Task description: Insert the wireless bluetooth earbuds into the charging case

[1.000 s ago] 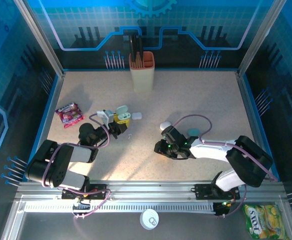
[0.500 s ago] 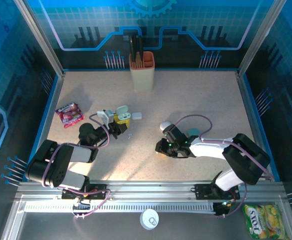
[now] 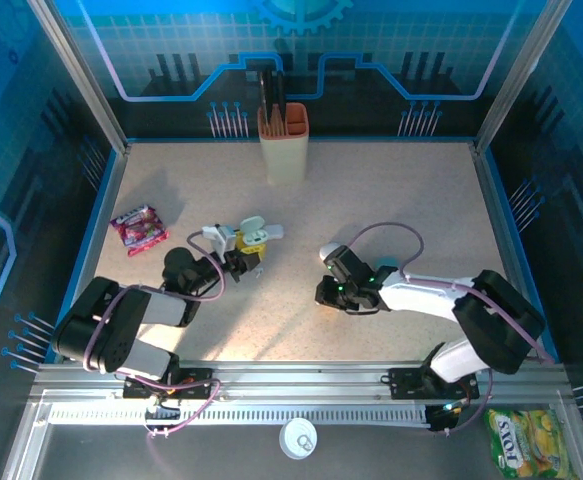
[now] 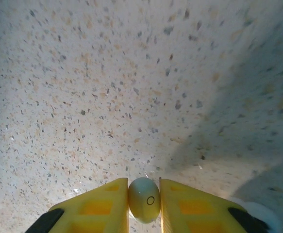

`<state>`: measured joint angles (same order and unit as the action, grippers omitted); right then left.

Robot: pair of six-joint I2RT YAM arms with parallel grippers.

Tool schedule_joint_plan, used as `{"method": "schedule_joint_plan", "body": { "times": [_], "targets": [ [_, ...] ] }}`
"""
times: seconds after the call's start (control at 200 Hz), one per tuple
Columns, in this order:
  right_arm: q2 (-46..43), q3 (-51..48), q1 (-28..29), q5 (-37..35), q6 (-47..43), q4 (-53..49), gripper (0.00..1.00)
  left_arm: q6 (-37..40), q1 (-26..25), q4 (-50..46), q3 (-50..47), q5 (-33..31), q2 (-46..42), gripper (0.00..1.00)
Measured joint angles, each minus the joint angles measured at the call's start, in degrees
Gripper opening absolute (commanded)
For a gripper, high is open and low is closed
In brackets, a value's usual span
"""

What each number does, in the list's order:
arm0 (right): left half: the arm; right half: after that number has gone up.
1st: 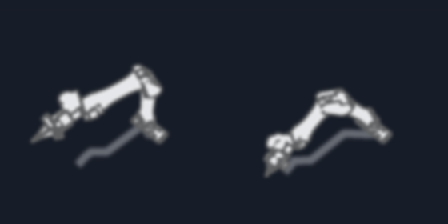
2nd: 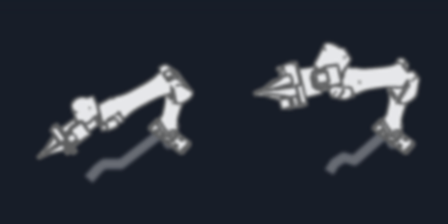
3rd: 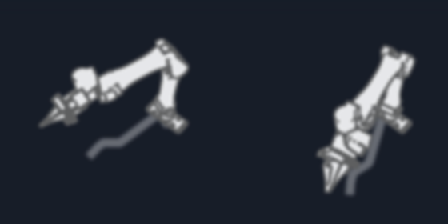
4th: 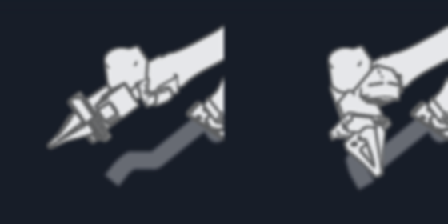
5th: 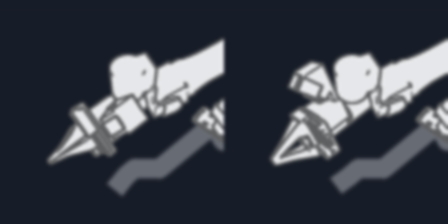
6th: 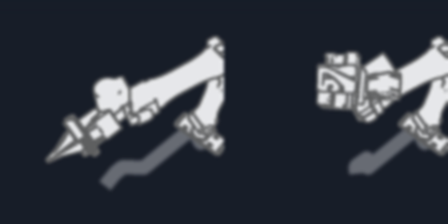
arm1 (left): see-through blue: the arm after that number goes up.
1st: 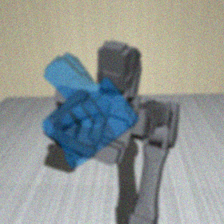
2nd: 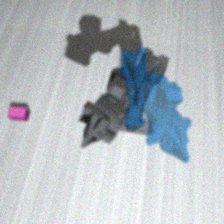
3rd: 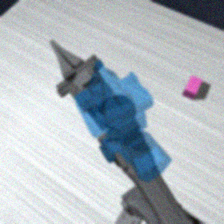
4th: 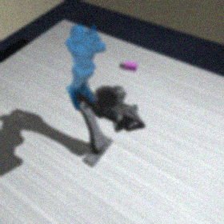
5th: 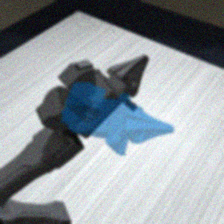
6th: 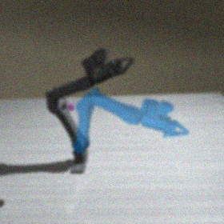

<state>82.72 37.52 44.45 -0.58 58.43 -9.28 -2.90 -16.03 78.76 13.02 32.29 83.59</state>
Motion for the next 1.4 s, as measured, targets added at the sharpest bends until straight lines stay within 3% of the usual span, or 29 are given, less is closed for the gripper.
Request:
{"method": "schedule_joint_plan", "body": {
  "times": [0.225, 0.44, 0.905, 1.401],
  "targets": [
    [-9.4, 4.7, 0.0, -6.4, -5.7, -7.4, 0.2, 6.4, -7.2, 0.0, 0.9, -3.3, 3.3, 0.3],
    [-16.0, 8.4, 0.0, -10.1, -11.8, -8.3, 0.21, 11.0, -12.3, 0.0, 3.7, -6.6, 7.5, 0.29],
    [-10.0, 21.3, 0.9, -8.8, -19.5, -8.8, 0.21, 17.4, -20.7, -0.1, 8.2, -15.5, 12.2, 0.29],
    [-6.5, 22.8, 1.8, -7.3, -21.4, -10.7, 0.21, 18.3, -21.6, 0.0, 9.8, -17.2, 12.5, 0.29]
  ]
}}
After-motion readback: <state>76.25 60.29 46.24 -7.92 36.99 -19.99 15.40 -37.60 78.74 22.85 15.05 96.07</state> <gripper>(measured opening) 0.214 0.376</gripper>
